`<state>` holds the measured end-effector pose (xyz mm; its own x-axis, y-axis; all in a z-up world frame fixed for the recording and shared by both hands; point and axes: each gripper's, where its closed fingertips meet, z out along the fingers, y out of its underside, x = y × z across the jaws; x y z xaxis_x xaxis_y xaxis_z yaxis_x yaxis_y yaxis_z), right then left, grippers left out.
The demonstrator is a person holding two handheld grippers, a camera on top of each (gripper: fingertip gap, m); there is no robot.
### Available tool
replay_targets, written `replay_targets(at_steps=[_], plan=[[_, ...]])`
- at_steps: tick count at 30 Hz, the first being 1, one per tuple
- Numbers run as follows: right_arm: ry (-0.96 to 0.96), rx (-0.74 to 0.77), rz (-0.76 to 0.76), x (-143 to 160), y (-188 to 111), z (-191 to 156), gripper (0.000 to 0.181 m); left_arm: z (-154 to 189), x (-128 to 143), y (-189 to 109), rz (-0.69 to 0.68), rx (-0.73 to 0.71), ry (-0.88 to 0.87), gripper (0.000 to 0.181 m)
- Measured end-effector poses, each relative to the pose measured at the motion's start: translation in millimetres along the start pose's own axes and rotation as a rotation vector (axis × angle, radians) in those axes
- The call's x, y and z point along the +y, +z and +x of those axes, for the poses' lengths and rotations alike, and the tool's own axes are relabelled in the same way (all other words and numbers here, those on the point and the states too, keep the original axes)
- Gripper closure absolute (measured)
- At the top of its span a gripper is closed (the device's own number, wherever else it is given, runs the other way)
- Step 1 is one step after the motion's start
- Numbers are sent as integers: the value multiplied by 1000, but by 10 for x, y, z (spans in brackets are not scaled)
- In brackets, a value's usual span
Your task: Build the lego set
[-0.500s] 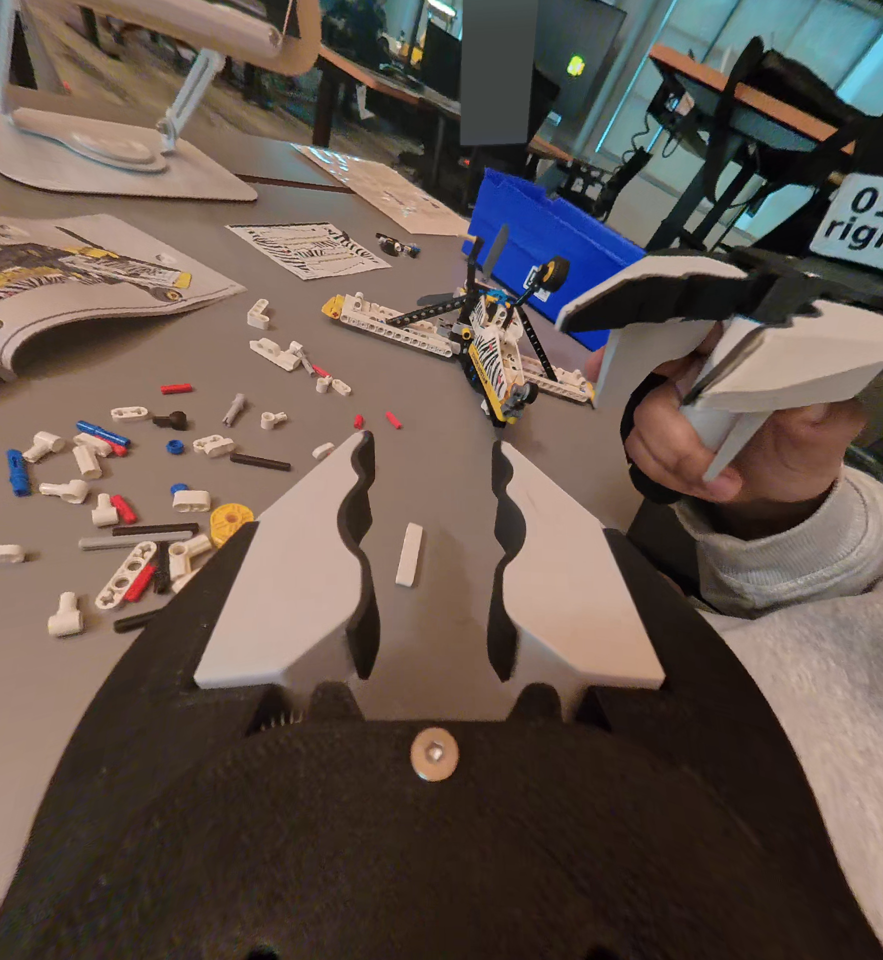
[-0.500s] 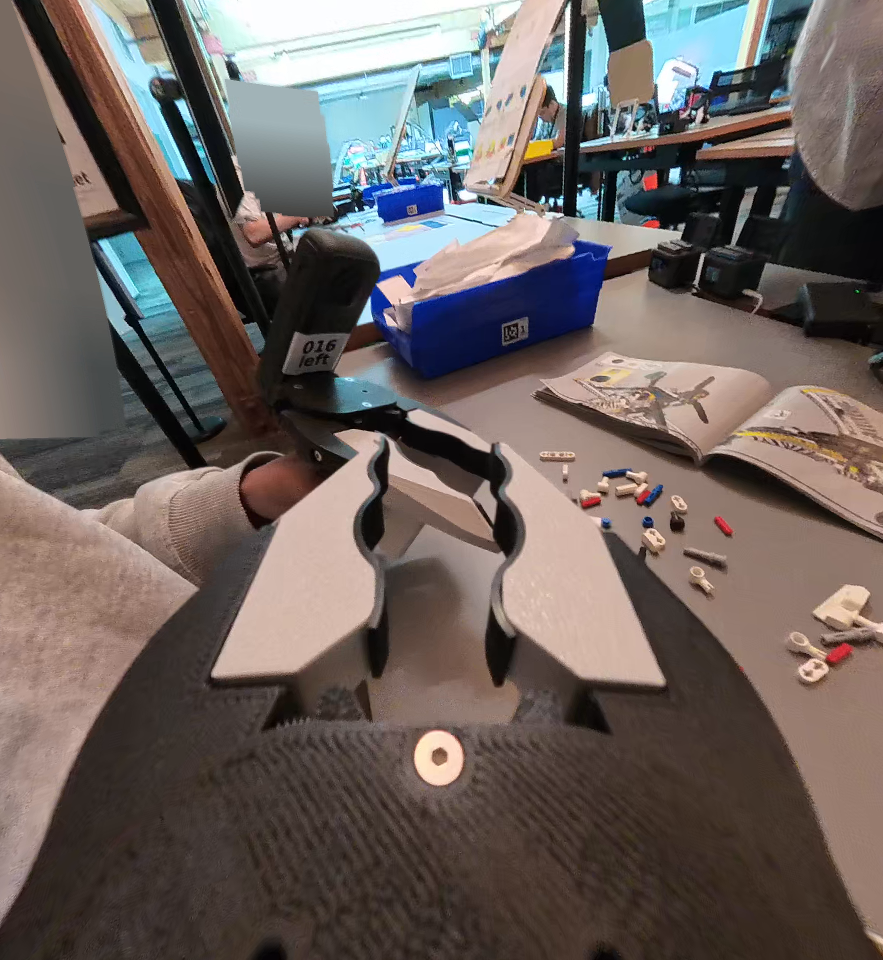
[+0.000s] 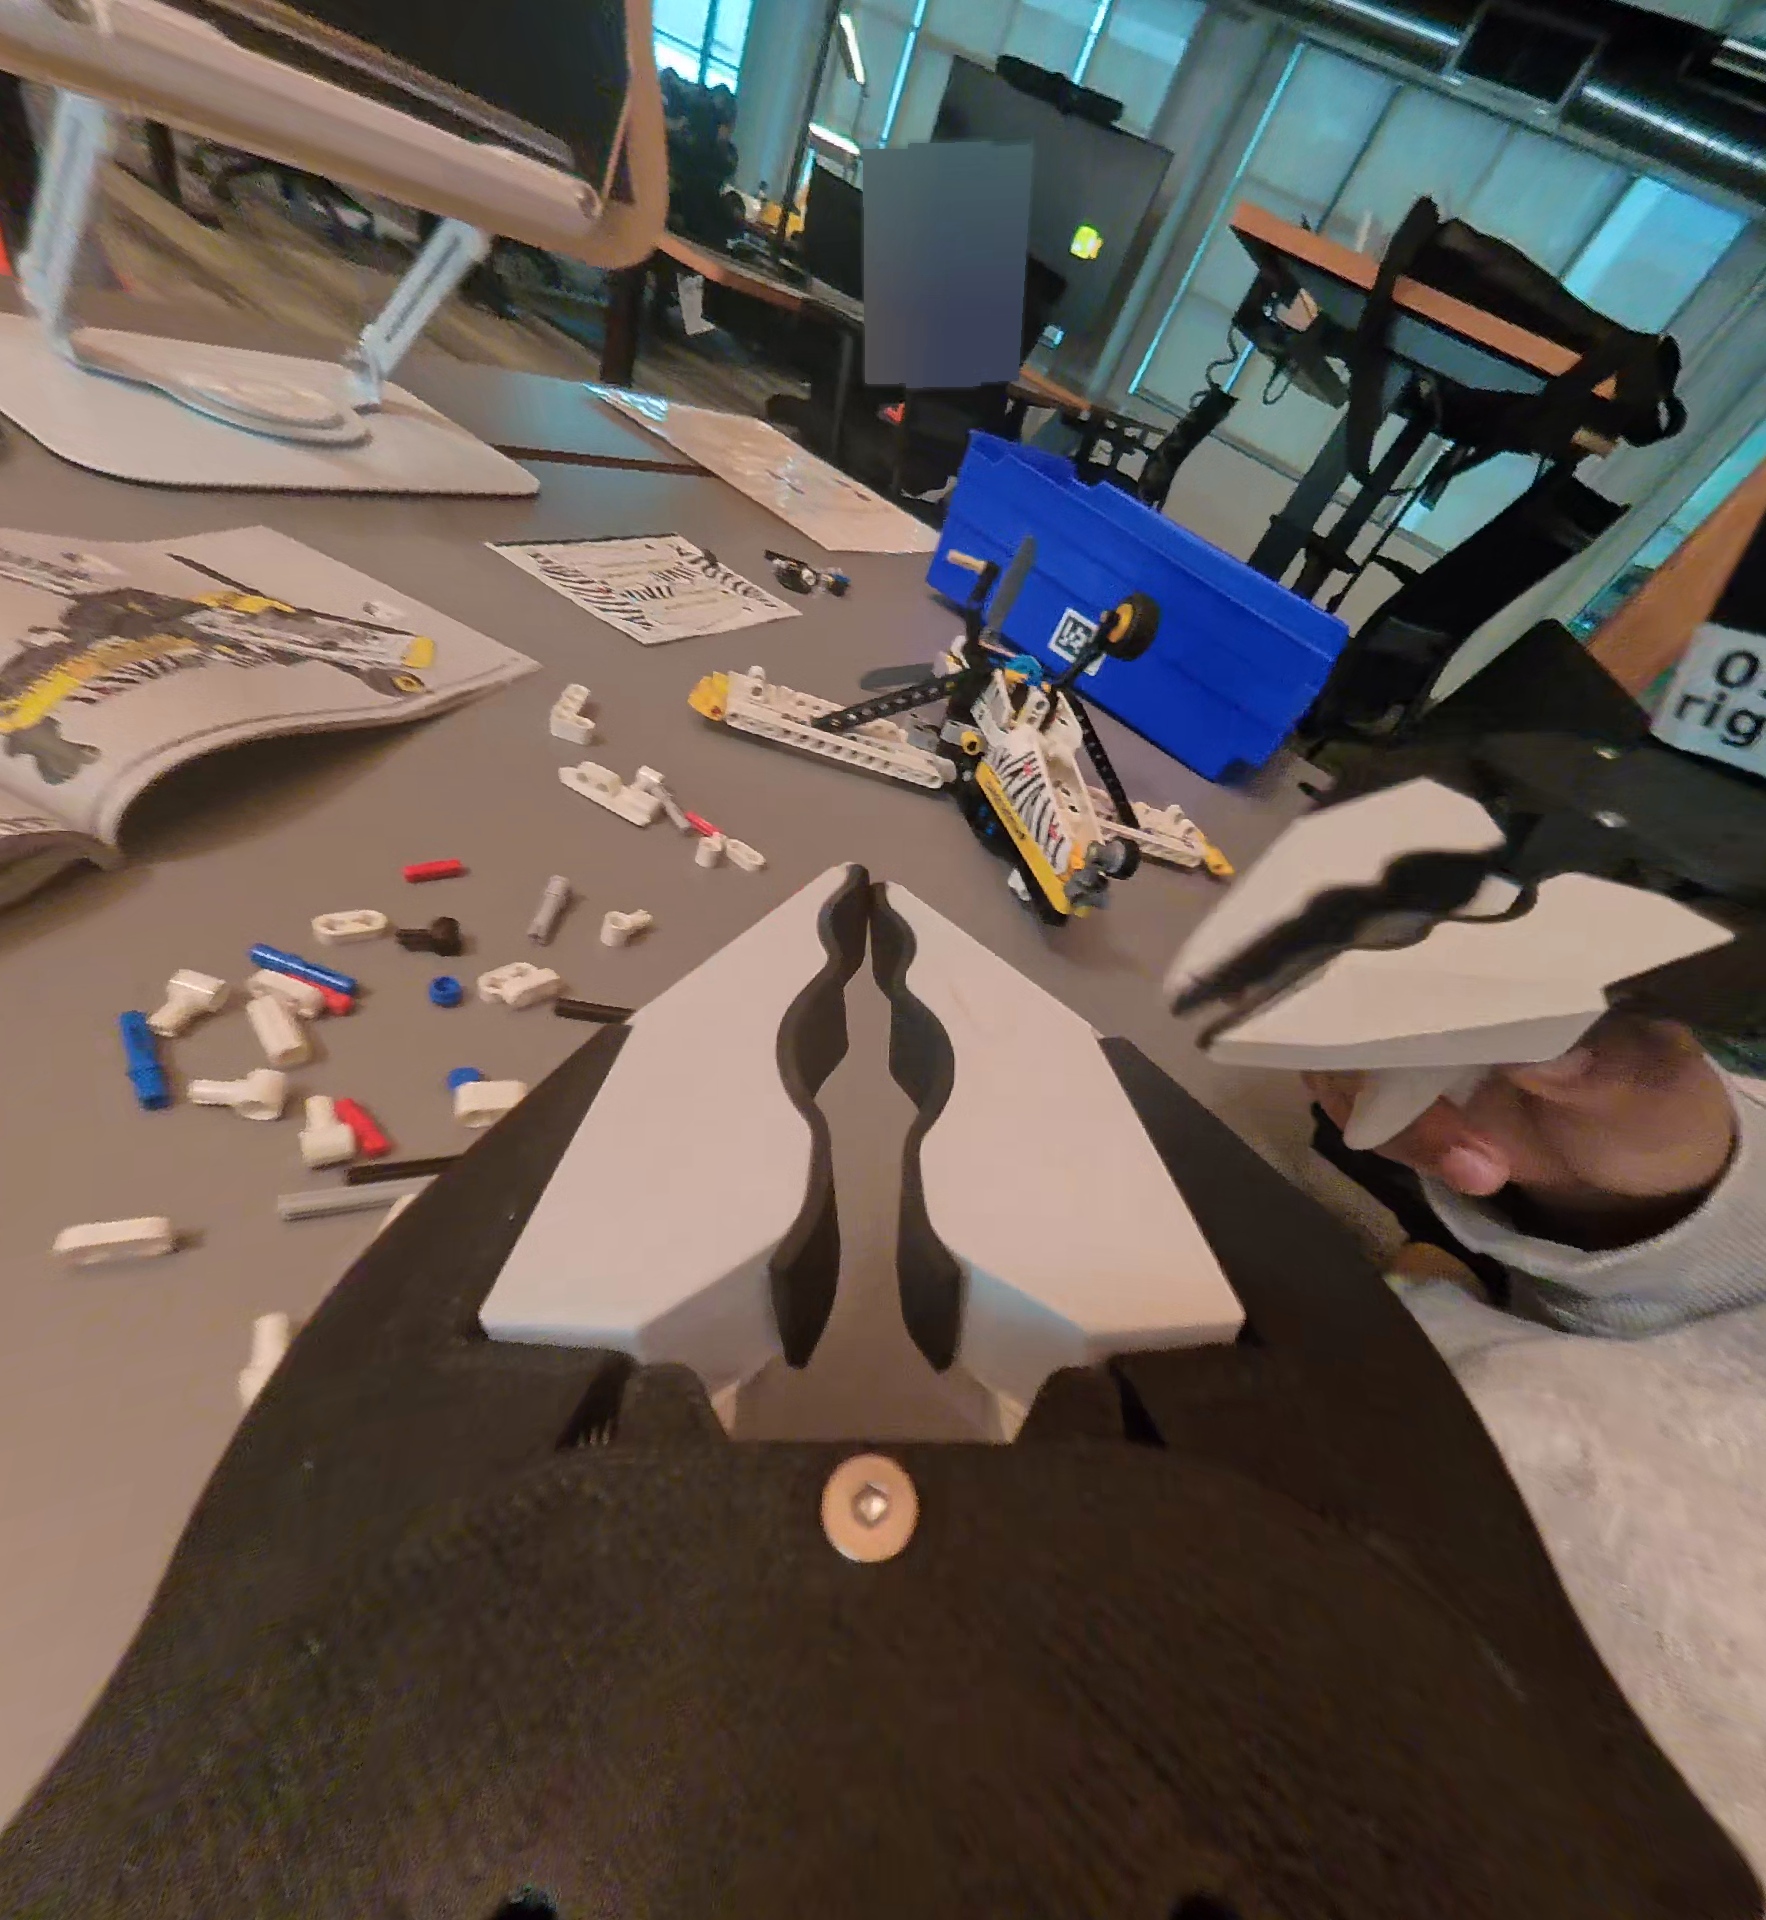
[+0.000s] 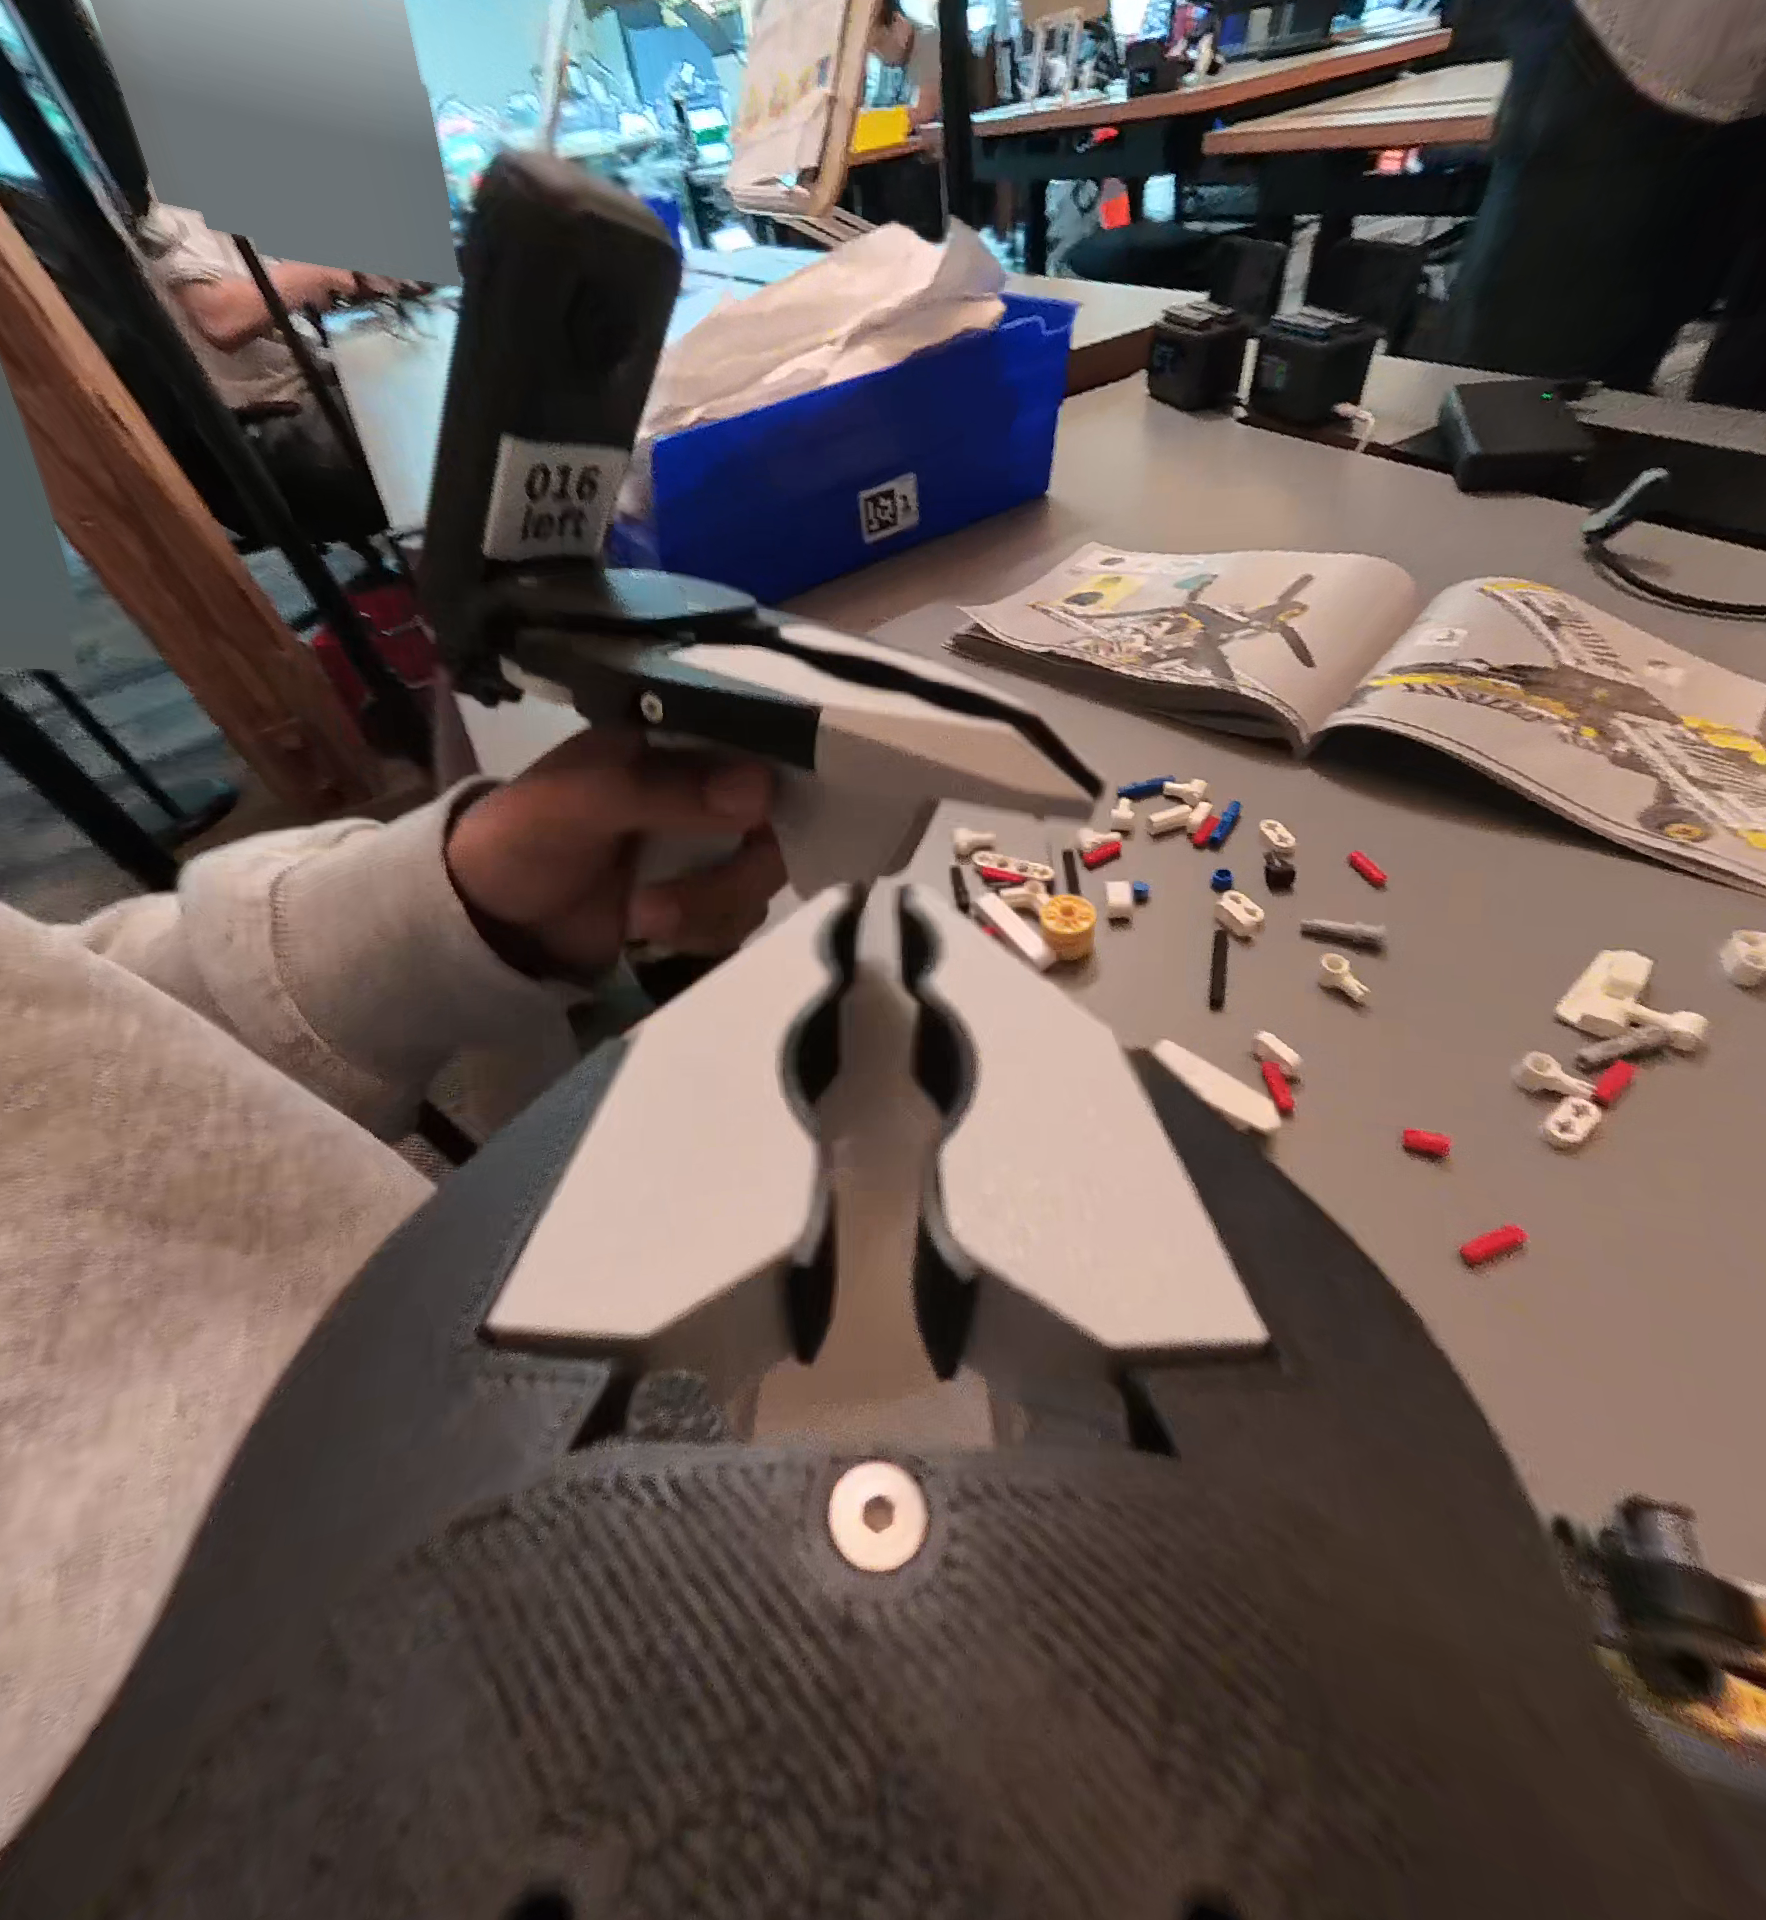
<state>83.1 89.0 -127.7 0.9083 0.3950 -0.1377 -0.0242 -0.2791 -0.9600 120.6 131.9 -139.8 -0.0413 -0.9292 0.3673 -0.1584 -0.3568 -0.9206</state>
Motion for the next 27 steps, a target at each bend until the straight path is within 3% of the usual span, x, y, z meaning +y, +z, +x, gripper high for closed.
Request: replay_targets(at_steps=[8, 17, 27], plan=[[-27, 79, -79, 285, 186, 51, 181, -384, -179, -132, 103, -82, 45, 181], [10, 73, -100, 390, 289, 233, 158, -163, -174, -155, 131, 19, 128, 181], [0, 49, -147, 432, 378, 295, 156, -154, -230, -241, 203, 56, 59, 181]])
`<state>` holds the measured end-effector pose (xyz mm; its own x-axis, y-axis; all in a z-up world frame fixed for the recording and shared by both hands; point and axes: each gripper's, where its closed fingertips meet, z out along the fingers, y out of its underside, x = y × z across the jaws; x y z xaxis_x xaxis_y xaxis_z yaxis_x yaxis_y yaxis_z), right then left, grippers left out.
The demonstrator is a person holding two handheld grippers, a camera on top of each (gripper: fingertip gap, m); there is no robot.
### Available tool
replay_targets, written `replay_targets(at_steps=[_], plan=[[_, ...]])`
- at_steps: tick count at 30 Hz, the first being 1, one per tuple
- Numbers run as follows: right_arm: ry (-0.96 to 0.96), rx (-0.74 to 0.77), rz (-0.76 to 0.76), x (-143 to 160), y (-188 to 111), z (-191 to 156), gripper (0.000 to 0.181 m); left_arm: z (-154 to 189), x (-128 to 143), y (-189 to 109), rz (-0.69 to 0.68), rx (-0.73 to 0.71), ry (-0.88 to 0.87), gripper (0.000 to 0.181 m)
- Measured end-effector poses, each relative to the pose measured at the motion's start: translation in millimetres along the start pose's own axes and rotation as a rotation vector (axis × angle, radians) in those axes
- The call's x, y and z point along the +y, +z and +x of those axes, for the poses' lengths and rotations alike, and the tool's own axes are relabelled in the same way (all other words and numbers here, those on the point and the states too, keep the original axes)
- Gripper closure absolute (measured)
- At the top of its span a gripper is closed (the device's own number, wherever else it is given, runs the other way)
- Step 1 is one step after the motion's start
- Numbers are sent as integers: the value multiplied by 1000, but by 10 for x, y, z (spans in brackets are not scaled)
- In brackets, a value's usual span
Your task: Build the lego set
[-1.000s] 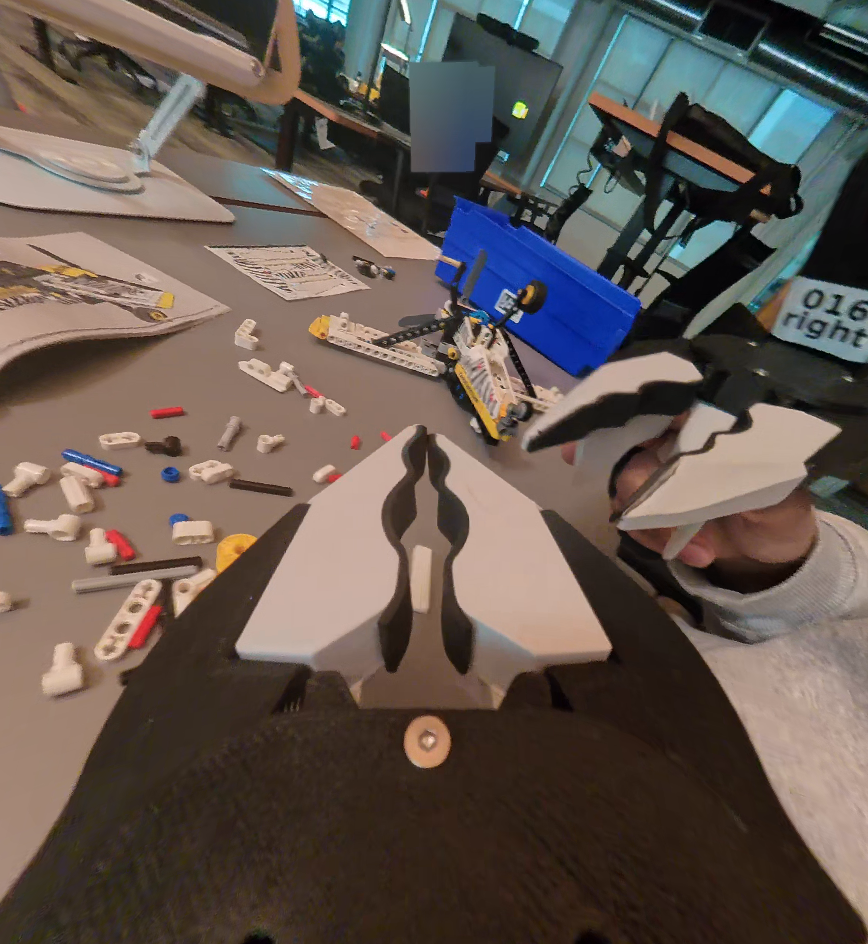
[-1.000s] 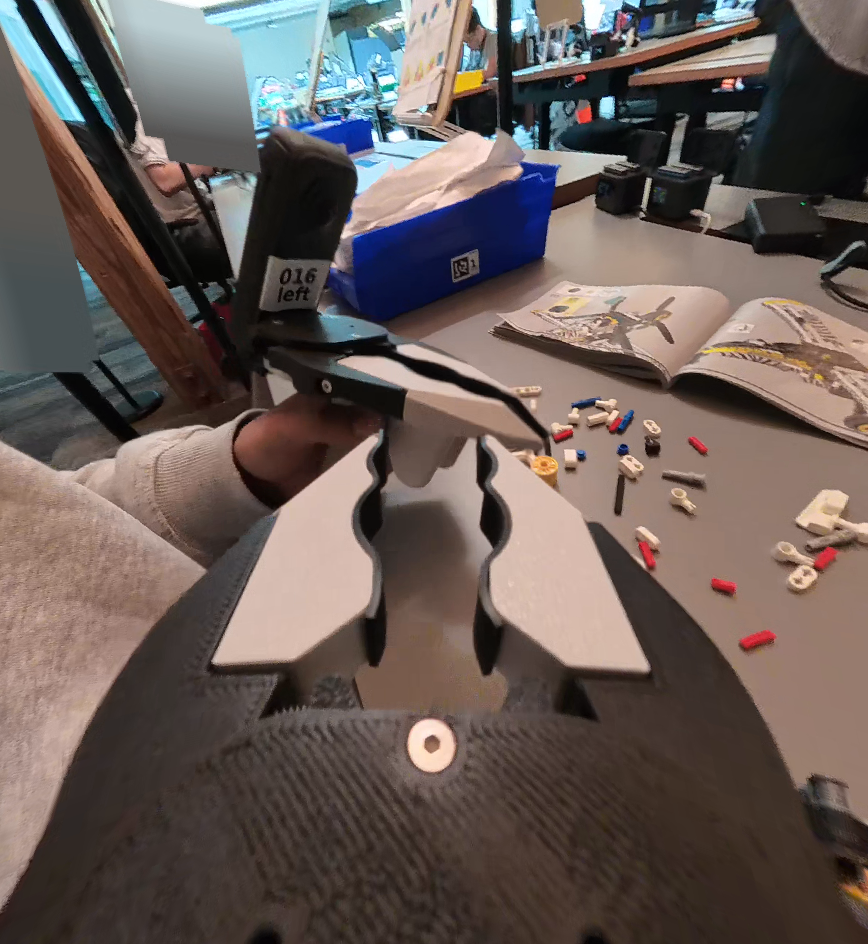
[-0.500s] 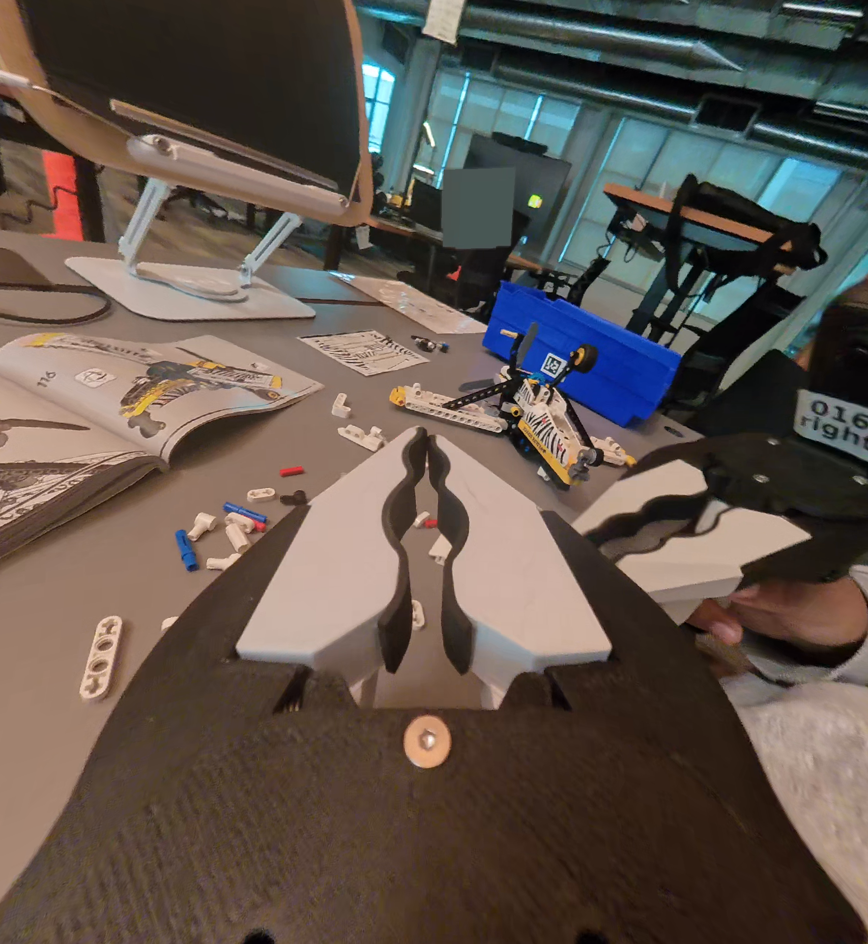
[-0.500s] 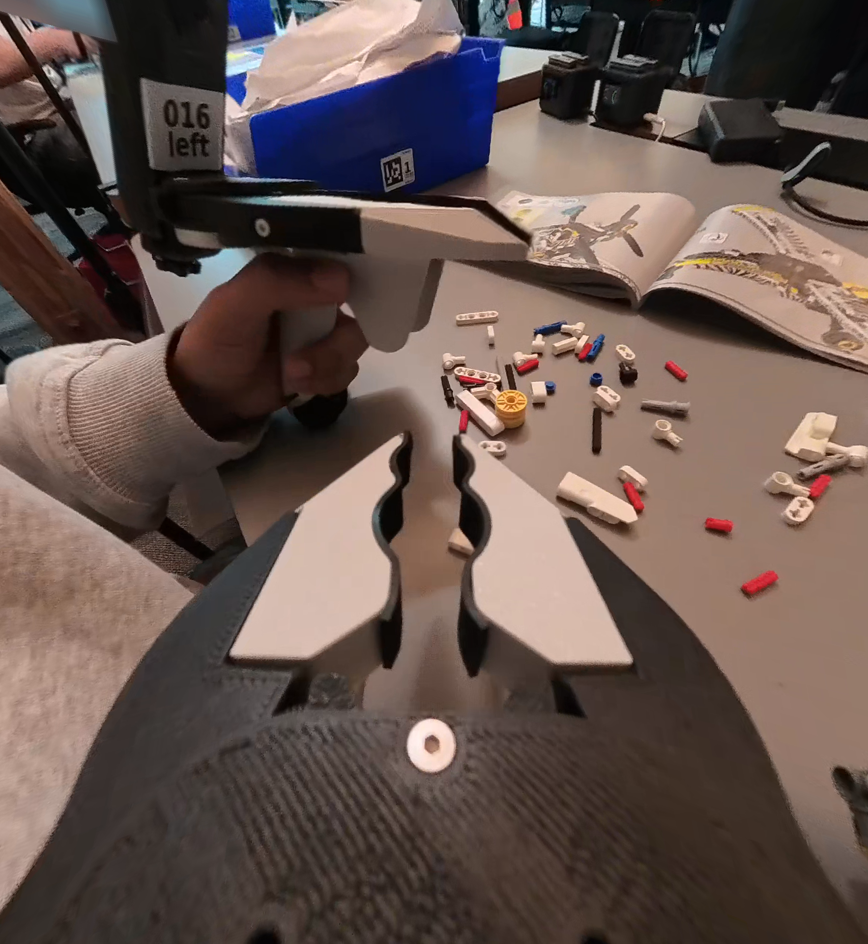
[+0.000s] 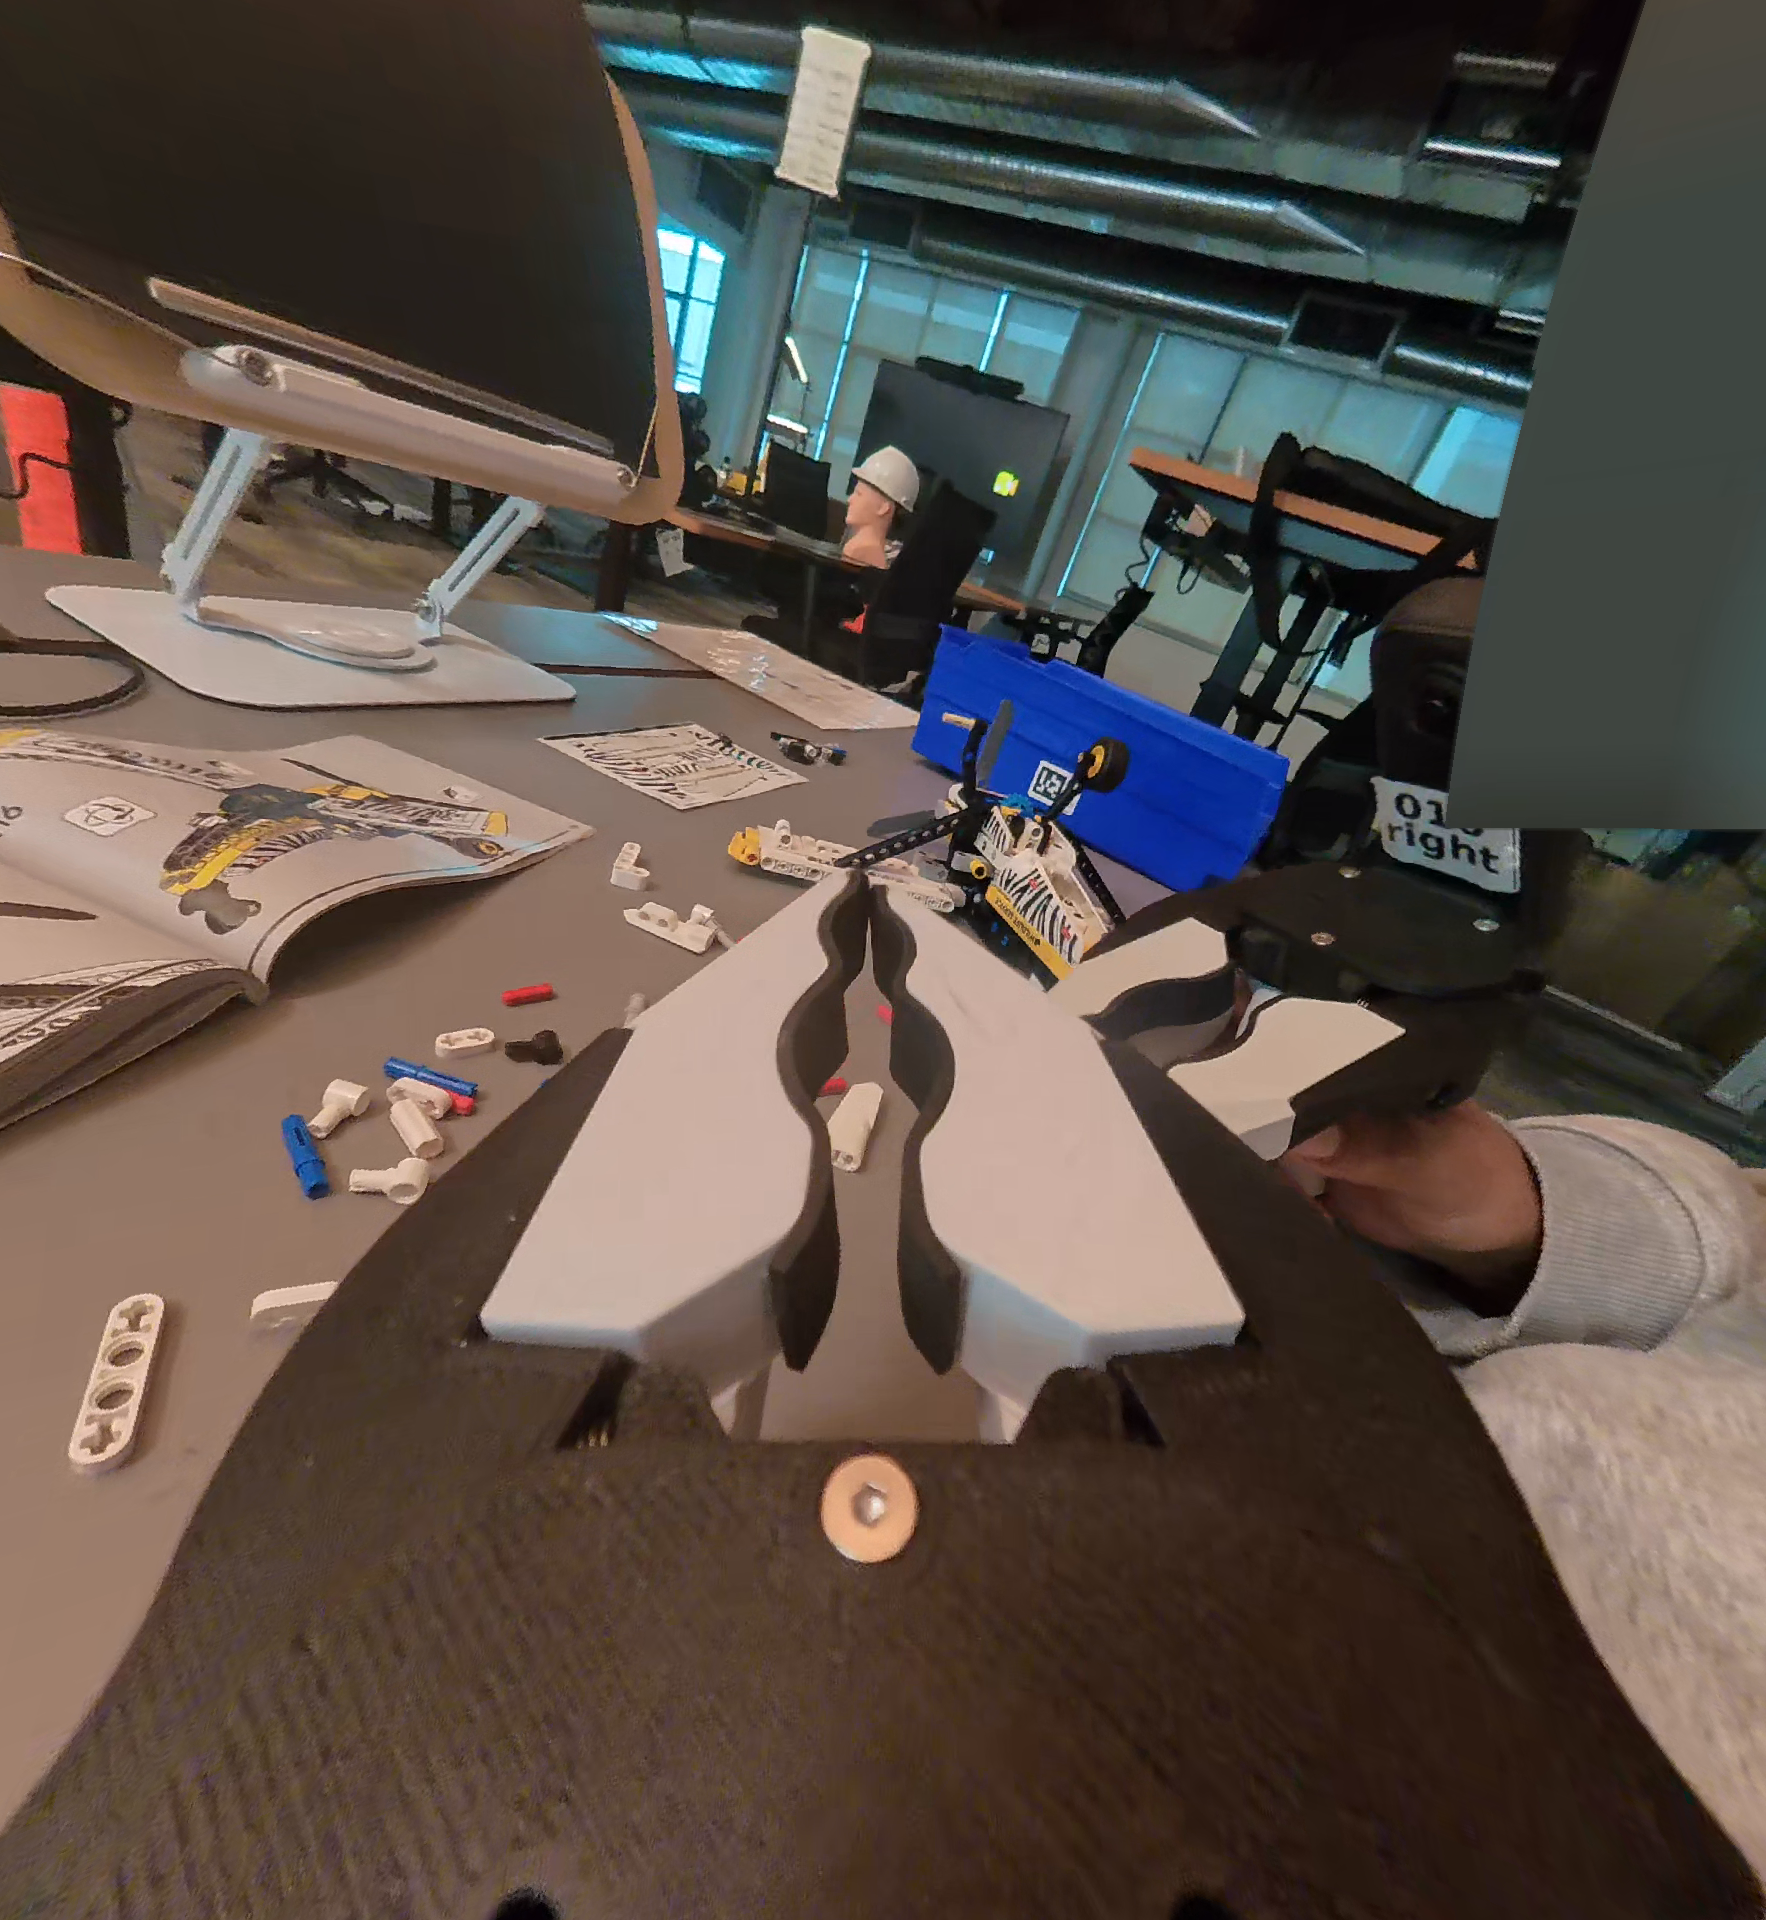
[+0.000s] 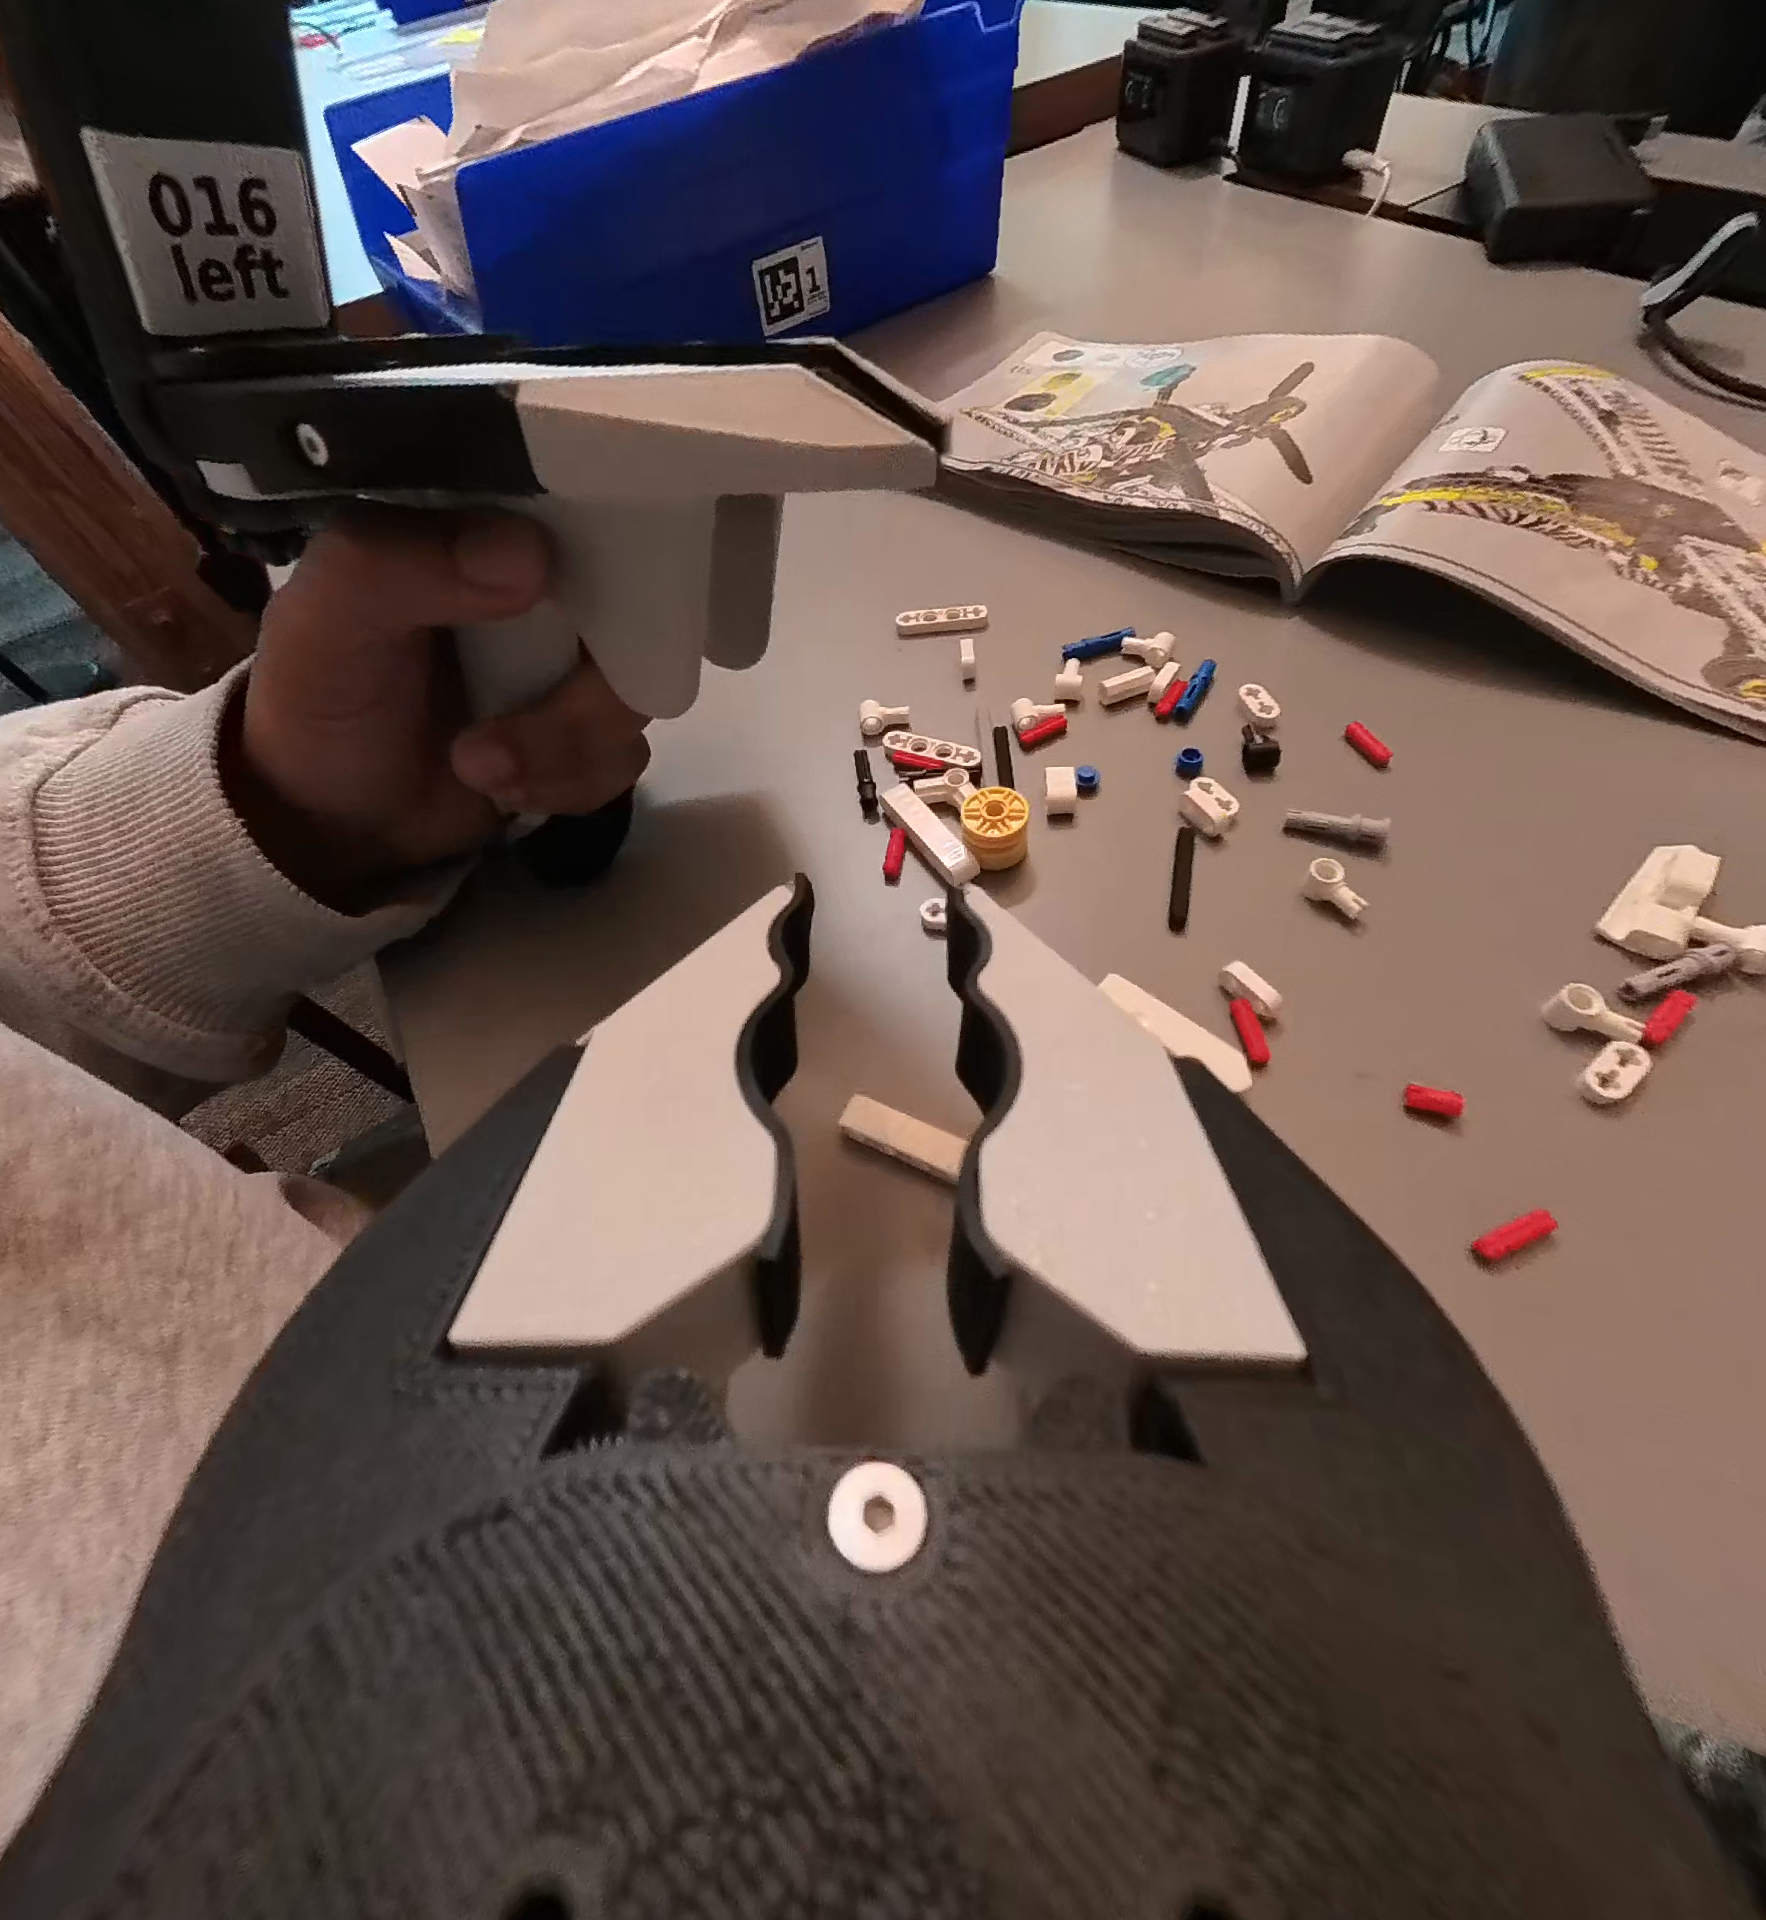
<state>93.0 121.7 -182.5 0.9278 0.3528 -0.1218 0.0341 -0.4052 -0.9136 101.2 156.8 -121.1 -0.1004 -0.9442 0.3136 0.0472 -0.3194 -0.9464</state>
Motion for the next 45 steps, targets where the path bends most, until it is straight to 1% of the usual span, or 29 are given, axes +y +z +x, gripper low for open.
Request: replay_targets(at_steps=[19, 28, 32, 38, 45], plan=[[-32, 8, 6, -14, 13, -14, 155, -16, -3, -2, 4, -12, 2, 181], [-77, 21, 16, -24, 6, -45, 154, -26, -2, 3, 3, -20, 1, 181], [-55, 0, 12, -20, 10, -47, 153, -28, -2, 4, 3, -24, 4, 181], [-76, 8, 43, -55, -22, -61, 154, -26, -5, 4, 5, -26, 7, 181], [-118, 21, 30, -39, -5, -91, 157, -17, -8, 8, 9, -26, 14, 181]])
